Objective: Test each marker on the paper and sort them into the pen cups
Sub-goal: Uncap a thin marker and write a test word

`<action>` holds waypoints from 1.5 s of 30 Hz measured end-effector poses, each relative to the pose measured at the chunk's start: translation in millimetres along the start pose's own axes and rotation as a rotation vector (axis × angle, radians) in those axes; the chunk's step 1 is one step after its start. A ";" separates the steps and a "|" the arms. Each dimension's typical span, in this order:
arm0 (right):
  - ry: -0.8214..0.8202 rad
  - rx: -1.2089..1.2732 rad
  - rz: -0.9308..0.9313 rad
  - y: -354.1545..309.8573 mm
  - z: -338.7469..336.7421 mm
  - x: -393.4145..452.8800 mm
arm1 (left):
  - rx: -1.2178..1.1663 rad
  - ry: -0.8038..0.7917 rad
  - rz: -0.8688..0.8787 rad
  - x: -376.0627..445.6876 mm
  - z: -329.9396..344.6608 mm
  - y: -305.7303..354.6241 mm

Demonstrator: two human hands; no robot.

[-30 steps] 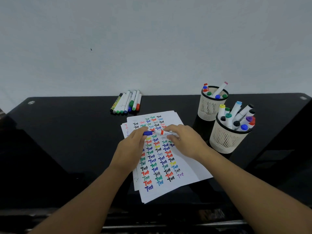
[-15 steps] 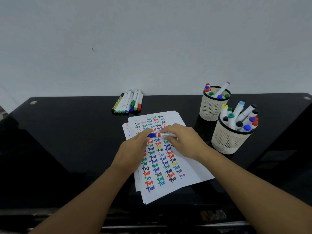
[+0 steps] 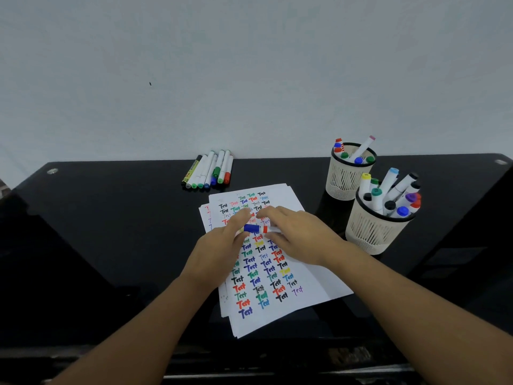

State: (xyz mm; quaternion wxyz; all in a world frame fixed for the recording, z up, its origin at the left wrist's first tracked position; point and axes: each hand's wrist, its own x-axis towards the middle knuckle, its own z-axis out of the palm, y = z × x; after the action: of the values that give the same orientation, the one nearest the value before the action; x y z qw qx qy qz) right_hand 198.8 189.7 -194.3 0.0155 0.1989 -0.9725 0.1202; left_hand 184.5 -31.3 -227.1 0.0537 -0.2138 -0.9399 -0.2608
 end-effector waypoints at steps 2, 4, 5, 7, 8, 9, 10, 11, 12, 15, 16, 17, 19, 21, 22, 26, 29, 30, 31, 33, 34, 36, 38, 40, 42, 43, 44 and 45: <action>0.001 0.029 0.002 -2.4 2.6 2.0 | -0.031 0.012 -0.016 0.8 0.9 -0.7; 0.024 0.070 0.030 -3.6 2.5 2.9 | -0.075 0.020 -0.049 1.7 -0.1 1.7; 0.034 0.090 0.048 -4.0 2.3 2.8 | -0.094 0.013 -0.075 2.4 -1.0 2.7; 0.048 0.130 0.079 -5.0 0.7 1.3 | -0.065 0.000 -0.082 3.5 0.0 1.7; 0.053 0.142 0.087 -5.5 -0.2 0.4 | -0.023 -0.011 -0.070 3.8 1.2 1.3; 0.056 0.155 0.098 -5.5 -1.3 -0.2 | 0.013 -0.021 -0.061 4.0 1.9 0.9; 0.058 0.174 0.111 -4.9 -2.4 0.1 | 0.033 -0.030 -0.062 4.2 2.6 0.2; 0.065 0.204 0.125 -4.4 -3.3 0.3 | 0.042 -0.037 -0.071 4.4 3.2 -0.2; 0.074 0.239 0.142 -3.5 -3.3 0.4 | 0.048 -0.041 -0.079 4.5 4.0 -0.8; 0.102 0.286 0.175 -4.3 -3.4 -2.2 | 0.063 -0.040 -0.074 6.8 6.0 -3.2; 0.108 0.285 0.177 -5.8 -3.6 -3.1 | 0.067 -0.041 -0.073 7.4 6.4 -3.6; 0.114 0.288 0.177 -6.8 -3.6 -3.9 | 0.071 -0.042 -0.072 7.7 6.5 -4.3; 0.119 0.300 0.178 -8.2 -3.5 -4.8 | 0.083 -0.046 -0.072 8.0 7.1 -5.2; 0.112 0.309 0.191 -8.0 -2.6 -5.5 | 0.094 -0.050 -0.071 7.9 7.8 -5.8; 0.110 0.312 0.200 -7.7 -1.5 -6.2 | 0.095 -0.052 -0.073 8.3 8.0 -5.9; 0.153 0.455 0.209 -9.8 -3.1 -8.0 | 0.082 -0.056 -0.082 10.2 7.8 -7.4; 0.154 0.513 0.201 -11.6 -12.2 -3.7 | 0.087 -0.049 -0.072 9.2 8.3 -8.0; 0.163 0.509 0.208 -12.5 -15.6 -2.1 | 0.089 -0.044 -0.067 8.6 8.3 -7.5; 0.187 0.524 0.218 -13.9 -19.4 -0.7 | 0.091 -0.041 -0.063 8.4 7.8 -6.7; 0.227 0.616 0.237 -17.1 -28.9 0.8 | 0.097 -0.042 -0.057 7.6 6.8 -6.4; 0.228 0.667 0.243 -18.3 -34.5 1.2 | 0.102 -0.044 -0.052 7.7 6.9 -6.7; 0.228 0.720 0.253 -18.7 -43.2 5.6 | 0.115 -0.052 -0.048 8.1 7.5 -8.8; 0.266 0.721 0.283 -16.3 -48.4 10.5 | 0.119 -0.059 -0.049 8.6 7.9 -9.5; 0.346 0.726 0.309 -13.7 -52.8 13.9 | 0.117 -0.056 -0.046 8.6 8.1 -8.9; 0.404 0.722 0.334 -15.8 -59.0 14.2 | 0.113 -0.048 -0.045 8.5 7.7 -7.7; 0.422 0.692 0.348 -17.2 -62.4 14.1 | 0.111 -0.047 -0.047 8.6 7.3 -7.1; 0.441 0.637 0.363 -17.6 -66.3 14.1 | 0.108 -0.048 -0.049 8.7 7.3 -6.9; 0.461 0.576 0.379 -18.0 -71.1 14.6 | 0.104 -0.051 -0.052 8.9 6.9 -6.8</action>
State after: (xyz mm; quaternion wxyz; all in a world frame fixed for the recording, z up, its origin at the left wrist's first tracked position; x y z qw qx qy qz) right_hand 191.1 185.1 -120.1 0.1544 -0.0197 -0.8895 0.4296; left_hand 173.6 -29.7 -234.4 0.0338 -0.1930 -0.9584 -0.2073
